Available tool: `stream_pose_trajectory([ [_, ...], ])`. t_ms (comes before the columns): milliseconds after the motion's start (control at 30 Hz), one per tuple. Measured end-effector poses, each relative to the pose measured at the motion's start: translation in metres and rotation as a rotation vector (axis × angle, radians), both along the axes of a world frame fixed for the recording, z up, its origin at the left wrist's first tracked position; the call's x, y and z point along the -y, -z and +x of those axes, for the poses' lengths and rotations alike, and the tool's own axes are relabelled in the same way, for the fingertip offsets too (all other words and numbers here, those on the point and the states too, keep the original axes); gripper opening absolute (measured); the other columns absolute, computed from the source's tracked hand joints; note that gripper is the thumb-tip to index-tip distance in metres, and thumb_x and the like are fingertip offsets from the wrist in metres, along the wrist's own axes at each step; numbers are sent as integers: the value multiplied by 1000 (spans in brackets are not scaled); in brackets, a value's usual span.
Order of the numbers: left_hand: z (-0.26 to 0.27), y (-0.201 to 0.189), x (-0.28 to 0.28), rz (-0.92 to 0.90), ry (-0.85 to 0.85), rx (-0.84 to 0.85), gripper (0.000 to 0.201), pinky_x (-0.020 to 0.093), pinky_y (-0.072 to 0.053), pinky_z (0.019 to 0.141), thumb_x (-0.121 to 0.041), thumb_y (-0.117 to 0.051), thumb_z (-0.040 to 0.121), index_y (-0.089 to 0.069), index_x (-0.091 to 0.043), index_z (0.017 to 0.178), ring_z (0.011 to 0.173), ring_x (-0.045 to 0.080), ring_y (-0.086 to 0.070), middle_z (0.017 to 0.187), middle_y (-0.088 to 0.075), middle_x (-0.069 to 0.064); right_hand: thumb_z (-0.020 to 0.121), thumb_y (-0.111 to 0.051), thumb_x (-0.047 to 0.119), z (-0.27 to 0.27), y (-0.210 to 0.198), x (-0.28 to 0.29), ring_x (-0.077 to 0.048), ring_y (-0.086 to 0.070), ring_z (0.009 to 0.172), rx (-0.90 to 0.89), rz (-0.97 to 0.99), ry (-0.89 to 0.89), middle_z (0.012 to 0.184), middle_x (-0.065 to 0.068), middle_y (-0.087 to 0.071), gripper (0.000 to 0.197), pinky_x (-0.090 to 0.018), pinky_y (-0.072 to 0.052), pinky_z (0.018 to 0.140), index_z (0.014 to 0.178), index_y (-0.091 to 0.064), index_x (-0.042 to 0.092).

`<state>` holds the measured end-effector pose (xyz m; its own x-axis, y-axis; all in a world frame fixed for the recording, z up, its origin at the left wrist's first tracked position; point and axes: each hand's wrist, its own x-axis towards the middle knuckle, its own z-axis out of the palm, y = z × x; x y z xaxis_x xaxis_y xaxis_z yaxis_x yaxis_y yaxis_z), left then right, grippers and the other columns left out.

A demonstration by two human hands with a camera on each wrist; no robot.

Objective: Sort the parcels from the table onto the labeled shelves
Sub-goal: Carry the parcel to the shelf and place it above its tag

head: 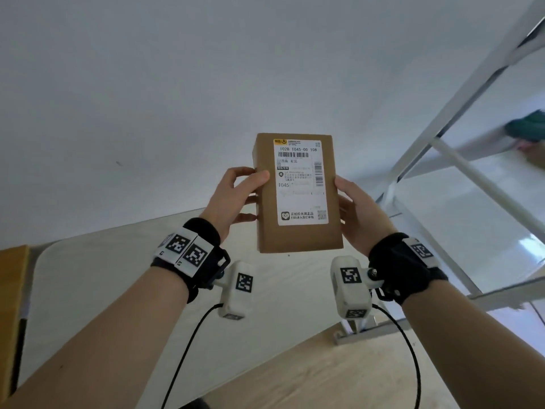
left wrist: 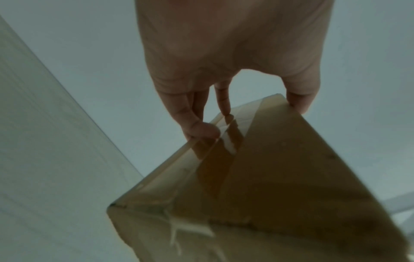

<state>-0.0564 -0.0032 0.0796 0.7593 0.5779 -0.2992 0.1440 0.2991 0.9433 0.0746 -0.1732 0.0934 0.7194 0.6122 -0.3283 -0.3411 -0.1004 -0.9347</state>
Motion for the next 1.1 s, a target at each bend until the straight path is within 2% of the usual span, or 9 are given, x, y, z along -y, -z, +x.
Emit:
stream_pose_trajectory([
  [133, 15, -10, 52, 37, 30, 20, 35, 27, -49, 63, -43, -61, 85, -50, -27, 115, 98, 14, -63, 116, -66, 2, 93, -51, 34, 7, -6, 57, -9, -60, 75, 19, 33, 52, 90, 6, -69, 32, -23, -44, 62, 120, -66, 27],
  [267, 31, -23, 122, 68, 51, 64, 32, 35, -52, 76, -45, -59, 86, -52, -29, 111, 102, 16, -62, 112, -66, -3, 93, -50, 33, 10, -12, 133, -5, -61, 72, 16, 95, 94, 89, 10, -70, 24, -22, -44, 62, 108, -68, 33],
  [467, 53, -42, 246, 140, 143, 141, 34, 29, -51, 63, -42, -61, 85, -50, -27, 113, 95, 15, -60, 110, -64, 2, 94, -49, 34, 10, -23, 264, -11, -57, 73, 28, 159, 223, 79, 9, -69, 22, -24, -42, 64, 103, -69, 29],
  [633, 72, -56, 353, 180, 285, 215, 36, 26, -51, 59, -37, -60, 88, -45, -24, 117, 89, 12, -60, 106, -65, 0, 92, -51, 37, 10, -34, 380, -20, -59, 94, 54, 197, 354, 91, 5, -71, 26, -38, -45, 89, 109, -68, 26],
  [700, 81, -62, 397, 200, 350, 237, 35, 22, -51, 55, -36, -61, 88, -44, -25, 116, 91, 11, -60, 105, -64, -2, 88, -54, 42, 11, -37, 425, -27, -58, 111, 48, 198, 424, 110, -1, -71, 32, -50, -39, 108, 109, -70, 24],
  [800, 99, -74, 459, 237, 452, 275, 38, 23, -52, 57, -37, -62, 87, -43, -26, 117, 93, 13, -61, 114, -64, 3, 87, -54, 46, 11, -44, 487, -29, -57, 116, 49, 221, 539, 132, -9, -63, 45, -53, -30, 113, 122, -66, 21],
  [900, 120, -90, 511, 272, 505, 313, 35, 30, -52, 63, -37, -62, 87, -46, -24, 116, 82, 10, -60, 104, -63, -2, 90, -52, 42, 14, -51, 540, -23, -58, 108, 93, 258, 615, 109, -2, -70, 33, -49, -36, 110, 113, -68, 24],
  [1033, 151, -110, 564, 352, 561, 357, 45, 42, -57, 82, -44, -63, 79, -51, -25, 117, 109, 14, -61, 120, -62, -3, 92, -51, 41, 27, -62, 590, -19, -57, 94, 156, 314, 706, 87, 7, -68, 33, -37, -47, 86, 117, -67, 26],
  [1100, 168, -119, 585, 378, 578, 373, 45, 47, -56, 88, -45, -63, 80, -52, -26, 118, 116, 16, -59, 125, -60, -2, 91, -52, 41, 40, -69, 607, -19, -57, 96, 167, 329, 765, 89, 8, -69, 31, -39, -47, 92, 113, -68, 27],
])
